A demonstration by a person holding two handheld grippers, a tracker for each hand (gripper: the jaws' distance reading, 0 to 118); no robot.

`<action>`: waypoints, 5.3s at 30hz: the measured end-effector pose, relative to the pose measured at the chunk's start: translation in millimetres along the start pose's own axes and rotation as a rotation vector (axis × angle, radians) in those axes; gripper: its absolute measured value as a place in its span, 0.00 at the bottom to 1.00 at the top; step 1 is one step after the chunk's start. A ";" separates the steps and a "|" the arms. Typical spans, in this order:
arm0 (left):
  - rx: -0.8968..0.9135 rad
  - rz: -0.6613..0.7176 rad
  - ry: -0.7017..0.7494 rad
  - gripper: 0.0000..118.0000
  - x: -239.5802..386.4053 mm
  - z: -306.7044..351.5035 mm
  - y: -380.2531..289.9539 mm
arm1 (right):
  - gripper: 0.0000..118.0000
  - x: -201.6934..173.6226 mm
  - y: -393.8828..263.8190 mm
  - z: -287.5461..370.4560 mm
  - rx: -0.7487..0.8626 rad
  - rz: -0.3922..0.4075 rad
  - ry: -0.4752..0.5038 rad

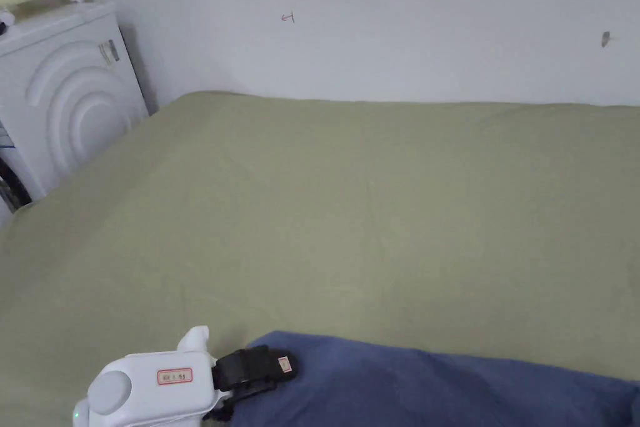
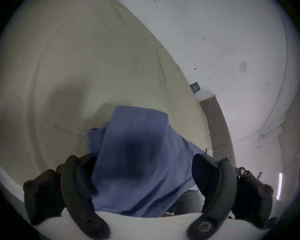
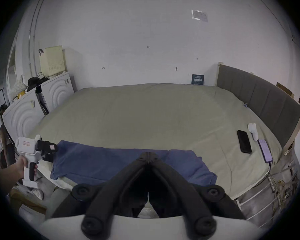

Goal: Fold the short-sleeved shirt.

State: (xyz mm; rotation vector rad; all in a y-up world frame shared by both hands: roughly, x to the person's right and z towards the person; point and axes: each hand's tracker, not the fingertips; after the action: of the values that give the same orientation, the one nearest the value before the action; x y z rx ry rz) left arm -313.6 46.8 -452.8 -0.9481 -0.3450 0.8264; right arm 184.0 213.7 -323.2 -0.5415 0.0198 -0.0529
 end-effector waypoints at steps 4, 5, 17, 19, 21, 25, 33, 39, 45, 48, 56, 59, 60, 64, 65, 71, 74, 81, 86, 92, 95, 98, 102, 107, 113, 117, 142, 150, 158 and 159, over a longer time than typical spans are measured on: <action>0.027 -0.032 0.006 0.75 8.7 -7.5 -2.7 | 0.00 0.4 -4.0 2.7 -0.008 -0.016 0.022; 0.019 -0.027 0.008 0.68 8.2 -5.9 -1.7 | 0.00 -0.2 -5.2 2.6 -0.009 -0.020 0.027; -0.073 -0.154 -0.035 0.10 135.5 -9.9 -5.4 | 0.00 11.4 -6.1 19.9 0.011 -0.076 0.044; -0.116 -0.149 0.021 0.10 164.6 -23.8 -11.5 | 0.00 15.1 -5.2 22.9 0.017 -0.080 0.036; -0.123 -0.172 0.010 0.10 189.6 -42.2 -21.3 | 0.00 19.8 -5.5 25.7 0.024 -0.090 0.029; -0.175 -0.155 -0.044 0.10 221.4 -84.5 -41.1 | 0.00 31.6 -9.0 31.0 0.029 -0.117 0.002; -0.302 -0.109 0.016 0.71 241.7 -149.8 -58.3 | 0.01 50.9 -16.7 34.4 0.004 -0.159 -0.027; -0.130 -0.023 -0.154 0.50 223.0 -120.1 -48.4 | 0.01 54.7 -19.9 38.4 0.012 -0.161 -0.034; -0.101 -0.235 -0.101 0.00 202.9 -105.9 -65.2 | 0.01 52.6 -22.5 42.0 0.018 -0.167 -0.026; -0.120 -0.226 -0.080 0.00 183.5 -118.4 -82.1 | 0.01 50.7 -22.4 44.4 0.031 -0.172 -0.019; -0.251 -0.185 -0.110 0.00 182.3 -166.6 -141.4 | 0.01 48.8 -18.9 52.5 0.052 -0.165 -0.010; -0.269 -0.173 -0.117 0.00 187.7 -185.9 -156.0 | 0.01 50.9 -18.0 54.6 0.056 -0.176 -0.013; -0.274 -0.131 -0.143 0.00 187.7 -193.7 -160.3 | 0.01 51.2 -17.8 55.6 0.060 -0.177 -0.014; -0.274 -0.120 -0.196 0.00 201.1 -204.2 -175.4 | 0.01 51.4 -16.9 57.8 0.064 -0.168 -0.020; -0.279 -0.138 -0.212 0.00 205.3 -205.7 -177.8 | 0.01 51.4 -17.6 57.7 0.061 -0.166 -0.022; -0.345 -0.205 -0.212 0.00 217.0 -218.7 -180.8 | 0.01 50.5 -22.4 52.3 0.029 -0.170 -0.032; -0.308 -0.115 -0.280 0.00 212.0 -199.9 -158.3 | 0.01 49.2 -23.6 51.9 0.024 -0.171 -0.029; -0.264 -0.254 -0.079 0.01 164.7 -117.1 -60.6 | 0.01 35.6 -14.3 41.6 0.027 -0.128 0.014; -0.312 -0.165 -0.039 0.67 116.1 -104.2 -45.9 | 0.01 27.3 -7.2 38.8 0.041 -0.117 0.054; -0.327 0.058 -0.210 0.67 94.3 -122.2 -62.1 | 0.01 24.4 -6.4 39.3 0.032 -0.104 0.071; -0.354 0.067 -0.267 0.67 101.1 -140.7 -75.5 | 0.01 26.0 -9.4 36.9 0.017 -0.113 0.068; -0.319 0.076 -0.329 0.66 102.0 -152.2 -82.6 | 0.01 28.3 -14.1 33.7 0.001 -0.127 0.061; -0.261 0.087 -0.220 0.09 97.4 -149.6 -83.3 | 0.01 31.0 -19.7 33.0 -0.024 -0.141 0.047; -0.180 0.065 -0.263 0.09 96.5 -122.6 -66.6 | 0.01 31.8 -21.2 33.7 -0.032 -0.144 0.039; -0.081 0.057 -0.151 0.09 83.3 -54.6 -19.0 | 0.01 24.5 -17.0 32.2 -0.029 -0.128 0.055; 0.007 -0.022 0.048 0.09 93.4 8.7 2.7 | 0.01 16.0 -14.6 27.0 -0.030 -0.112 0.076; -0.322 -0.241 0.057 0.74 224.8 -130.1 -44.3 | 0.01 26.0 -23.6 25.7 -0.057 -0.144 0.077; -0.161 -0.176 -0.179 0.00 197.6 -101.0 -27.9 | 0.01 32.5 -20.9 30.5 -0.039 -0.162 0.069; -0.139 -0.130 -0.179 0.00 137.1 -122.8 -53.9 | 0.01 30.8 -20.8 30.8 -0.015 -0.160 0.078; -0.166 -0.172 -0.188 0.00 138.1 -130.5 -65.8 | 0.01 30.8 -21.1 30.4 -0.017 -0.160 0.076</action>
State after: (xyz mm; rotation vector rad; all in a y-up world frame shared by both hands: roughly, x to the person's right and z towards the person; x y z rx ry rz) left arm -114.9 54.6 -483.1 -0.9818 -0.6576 0.7379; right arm 214.9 209.6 -286.4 -0.5568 0.0512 -0.2291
